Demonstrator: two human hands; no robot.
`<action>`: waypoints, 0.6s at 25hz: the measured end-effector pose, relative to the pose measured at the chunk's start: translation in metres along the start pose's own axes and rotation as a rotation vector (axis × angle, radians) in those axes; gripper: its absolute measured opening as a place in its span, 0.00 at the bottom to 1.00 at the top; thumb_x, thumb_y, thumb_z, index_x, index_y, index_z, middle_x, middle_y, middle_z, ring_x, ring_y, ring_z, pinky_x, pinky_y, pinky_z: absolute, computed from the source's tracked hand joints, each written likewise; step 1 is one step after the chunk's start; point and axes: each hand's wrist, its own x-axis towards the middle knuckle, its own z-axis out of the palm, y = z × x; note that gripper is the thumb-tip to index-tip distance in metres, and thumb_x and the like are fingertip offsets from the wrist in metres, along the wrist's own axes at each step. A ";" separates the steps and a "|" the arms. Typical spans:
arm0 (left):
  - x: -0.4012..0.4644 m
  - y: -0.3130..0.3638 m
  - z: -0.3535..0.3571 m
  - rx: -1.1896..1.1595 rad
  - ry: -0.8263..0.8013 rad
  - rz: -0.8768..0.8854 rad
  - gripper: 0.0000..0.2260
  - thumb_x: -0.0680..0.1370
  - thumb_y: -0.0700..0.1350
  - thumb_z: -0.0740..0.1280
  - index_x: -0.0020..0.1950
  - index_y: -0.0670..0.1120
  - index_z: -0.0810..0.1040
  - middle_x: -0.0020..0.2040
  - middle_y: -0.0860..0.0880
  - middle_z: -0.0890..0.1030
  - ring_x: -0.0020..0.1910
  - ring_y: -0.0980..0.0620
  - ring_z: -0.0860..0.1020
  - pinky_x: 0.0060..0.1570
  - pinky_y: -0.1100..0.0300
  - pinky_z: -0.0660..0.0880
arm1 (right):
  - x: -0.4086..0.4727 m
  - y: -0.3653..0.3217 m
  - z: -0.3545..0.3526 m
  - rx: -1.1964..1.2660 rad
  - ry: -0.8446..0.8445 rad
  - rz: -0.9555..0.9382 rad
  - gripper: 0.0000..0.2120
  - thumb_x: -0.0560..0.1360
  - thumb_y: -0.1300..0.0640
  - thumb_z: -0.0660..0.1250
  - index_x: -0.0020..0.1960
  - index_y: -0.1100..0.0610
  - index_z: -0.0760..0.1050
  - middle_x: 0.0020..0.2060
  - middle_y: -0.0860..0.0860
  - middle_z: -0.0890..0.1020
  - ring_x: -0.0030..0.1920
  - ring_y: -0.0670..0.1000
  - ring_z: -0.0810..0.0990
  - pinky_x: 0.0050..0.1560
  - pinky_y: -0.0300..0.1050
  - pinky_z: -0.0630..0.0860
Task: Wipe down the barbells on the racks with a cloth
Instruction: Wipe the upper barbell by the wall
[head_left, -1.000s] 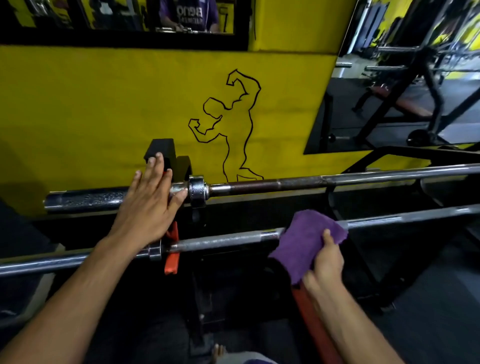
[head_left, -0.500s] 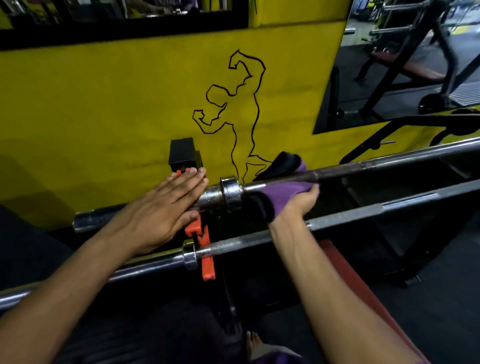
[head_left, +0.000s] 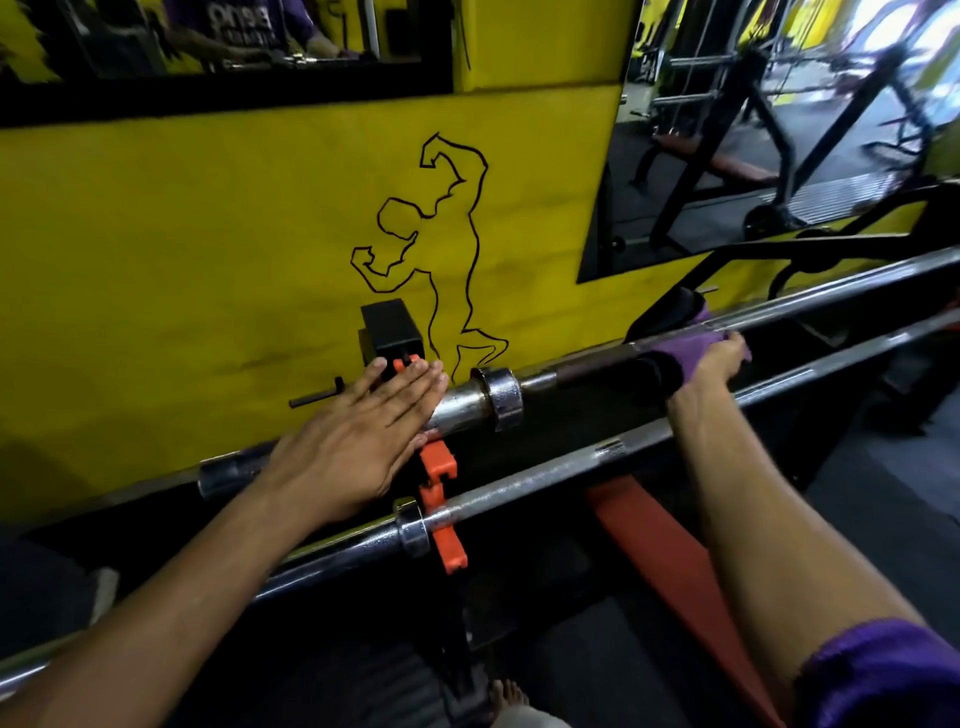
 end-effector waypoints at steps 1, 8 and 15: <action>0.000 0.000 0.000 0.014 0.010 0.004 0.28 0.86 0.57 0.41 0.83 0.44 0.45 0.83 0.46 0.51 0.82 0.48 0.49 0.79 0.51 0.41 | 0.004 0.012 0.003 0.029 -0.003 0.001 0.20 0.87 0.51 0.44 0.42 0.55 0.66 0.16 0.44 0.74 0.34 0.48 0.76 0.24 0.40 0.66; 0.002 -0.003 -0.005 -0.021 -0.032 0.044 0.28 0.86 0.56 0.41 0.83 0.43 0.50 0.82 0.45 0.55 0.81 0.47 0.53 0.77 0.50 0.47 | 0.014 0.104 0.006 -0.046 -0.002 0.120 0.27 0.84 0.43 0.56 0.72 0.64 0.68 0.60 0.59 0.77 0.56 0.60 0.78 0.44 0.45 0.77; 0.000 -0.002 -0.007 -0.081 -0.006 0.035 0.28 0.84 0.57 0.38 0.82 0.46 0.44 0.82 0.47 0.48 0.81 0.51 0.45 0.77 0.56 0.35 | 0.027 0.067 -0.005 -0.116 -0.031 0.031 0.25 0.86 0.47 0.54 0.74 0.63 0.66 0.63 0.57 0.78 0.47 0.54 0.80 0.43 0.44 0.77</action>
